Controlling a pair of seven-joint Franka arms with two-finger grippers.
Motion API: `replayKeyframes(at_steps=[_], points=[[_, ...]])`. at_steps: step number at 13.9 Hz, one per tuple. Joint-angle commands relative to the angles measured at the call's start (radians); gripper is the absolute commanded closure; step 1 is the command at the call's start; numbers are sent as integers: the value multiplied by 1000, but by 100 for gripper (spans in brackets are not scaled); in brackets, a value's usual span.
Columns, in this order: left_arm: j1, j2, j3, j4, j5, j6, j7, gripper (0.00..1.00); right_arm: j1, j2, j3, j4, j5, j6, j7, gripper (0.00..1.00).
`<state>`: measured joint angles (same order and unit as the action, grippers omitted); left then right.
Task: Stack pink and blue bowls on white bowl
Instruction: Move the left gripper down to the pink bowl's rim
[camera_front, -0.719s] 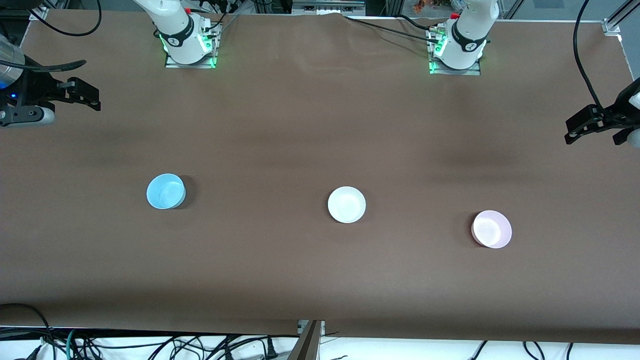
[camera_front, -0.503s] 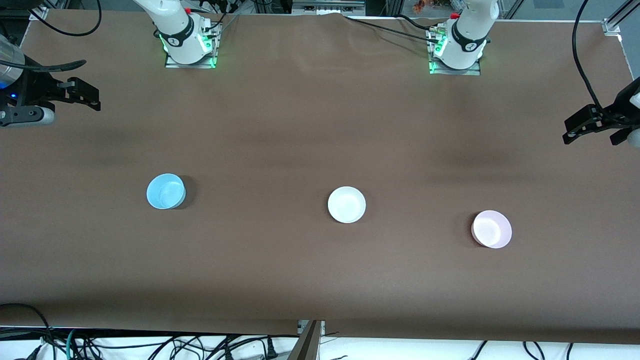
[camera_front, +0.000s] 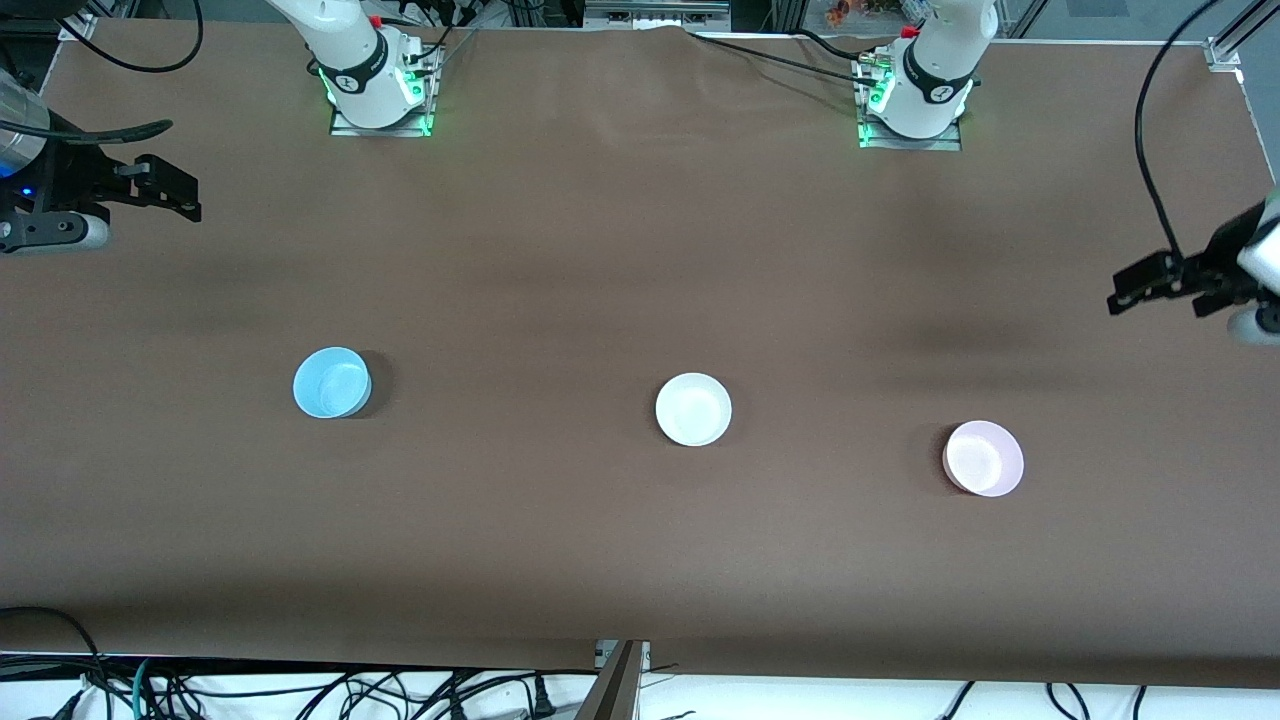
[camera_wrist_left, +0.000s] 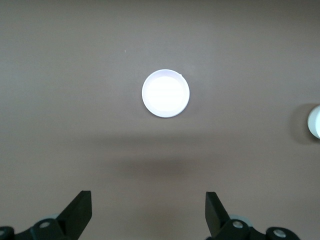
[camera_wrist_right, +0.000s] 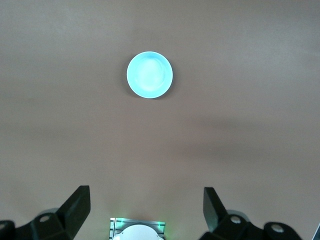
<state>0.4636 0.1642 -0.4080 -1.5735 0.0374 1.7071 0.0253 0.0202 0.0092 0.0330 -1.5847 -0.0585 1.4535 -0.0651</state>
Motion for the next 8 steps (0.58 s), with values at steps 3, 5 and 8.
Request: replayKeyframes(at_steps=[3, 5, 8], points=[[59, 197, -5, 26, -1, 129, 12, 0, -2, 11, 2, 23, 2, -4, -1, 0], [63, 262, -2, 18, 1, 199, 10, 0, -2, 11, 2, 23, 2, -4, -1, 0], [61, 366, -2, 6, 63, 334, 9, 0, -3, 11, 2, 23, 0, -2, -4, 0]])
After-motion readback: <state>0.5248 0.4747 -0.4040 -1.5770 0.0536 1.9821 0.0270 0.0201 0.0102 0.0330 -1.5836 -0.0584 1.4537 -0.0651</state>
